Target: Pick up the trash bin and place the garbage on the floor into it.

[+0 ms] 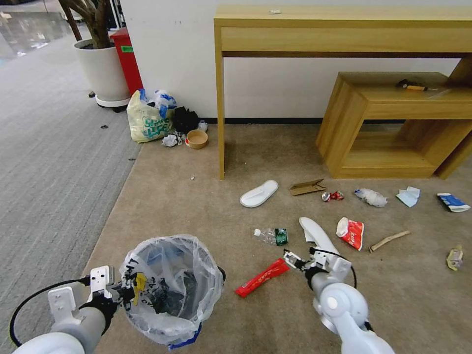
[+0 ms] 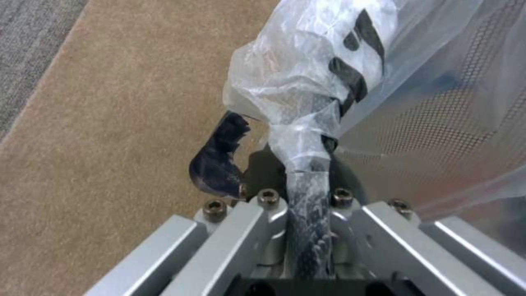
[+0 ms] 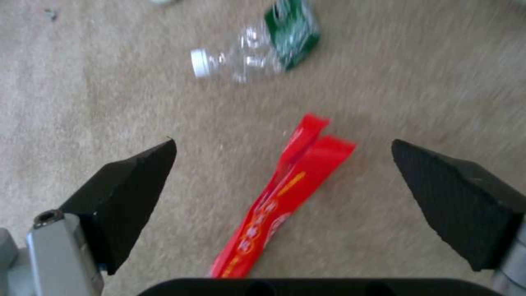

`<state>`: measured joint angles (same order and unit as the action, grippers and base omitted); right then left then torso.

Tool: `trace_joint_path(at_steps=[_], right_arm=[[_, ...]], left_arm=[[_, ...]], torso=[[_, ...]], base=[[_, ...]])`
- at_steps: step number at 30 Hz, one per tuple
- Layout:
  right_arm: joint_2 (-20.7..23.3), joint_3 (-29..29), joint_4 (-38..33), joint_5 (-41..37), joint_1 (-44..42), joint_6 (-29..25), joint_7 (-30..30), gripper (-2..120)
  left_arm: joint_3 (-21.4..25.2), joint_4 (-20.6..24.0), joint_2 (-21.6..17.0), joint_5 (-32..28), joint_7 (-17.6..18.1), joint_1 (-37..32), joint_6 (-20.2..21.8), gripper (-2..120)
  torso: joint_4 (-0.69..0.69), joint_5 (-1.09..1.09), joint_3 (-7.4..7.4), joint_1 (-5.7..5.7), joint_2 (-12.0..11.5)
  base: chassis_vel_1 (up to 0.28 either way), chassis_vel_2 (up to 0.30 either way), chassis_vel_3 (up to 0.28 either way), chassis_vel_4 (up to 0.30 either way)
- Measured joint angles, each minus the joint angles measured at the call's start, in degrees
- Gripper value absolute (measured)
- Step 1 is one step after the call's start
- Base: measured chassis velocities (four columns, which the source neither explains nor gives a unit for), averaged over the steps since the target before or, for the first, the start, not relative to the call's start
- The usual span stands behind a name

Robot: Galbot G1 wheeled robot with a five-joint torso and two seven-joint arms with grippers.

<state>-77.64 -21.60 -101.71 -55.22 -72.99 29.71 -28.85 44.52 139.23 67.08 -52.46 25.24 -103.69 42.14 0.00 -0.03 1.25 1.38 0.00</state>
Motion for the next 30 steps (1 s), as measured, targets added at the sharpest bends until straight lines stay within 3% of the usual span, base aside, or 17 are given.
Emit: trace_joint_path(at_steps=[5, 15, 20, 30], right_arm=[[-0.93, 0.28, 2.76, -2.41, 1.63, 0.12, -0.94, 100], [-3.75, 1.26, 17.03, -3.25, 10.17, -0.26, -2.31, 100], [-5.38, 2.19, 20.8, -3.79, 13.02, -0.36, -2.66, 100], [-10.38, 4.33, 26.96, -8.54, 18.09, -0.66, -10.78, 100]], left_arm=[[0.09, 0.42, 0.28, 0.51, -0.01, -0.93, 0.0, 0], [0.08, 1.39, 0.65, 1.37, -0.02, -2.62, 0.0, 0], [0.11, 1.75, 1.26, 1.8, -0.02, -3.28, -0.03, 0], [0.42, 1.55, 1.49, 2.13, 0.09, -3.26, -0.84, 0]], torso=[[0.0, 0.0, 0.0, 0.0, 0.0], [-0.01, 0.01, 0.0, 0.0, 0.0], [-0.01, 0.0, 0.0, 0.0, 0.0], [0.0, 0.0, 0.0, 0.0, 0.0]], base=[[0.0, 0.0, 0.0, 0.0], [0.0, 0.0, 0.0, 0.0], [0.0, 0.0, 0.0, 0.0], [0.0, 0.0, 0.0, 0.0]])
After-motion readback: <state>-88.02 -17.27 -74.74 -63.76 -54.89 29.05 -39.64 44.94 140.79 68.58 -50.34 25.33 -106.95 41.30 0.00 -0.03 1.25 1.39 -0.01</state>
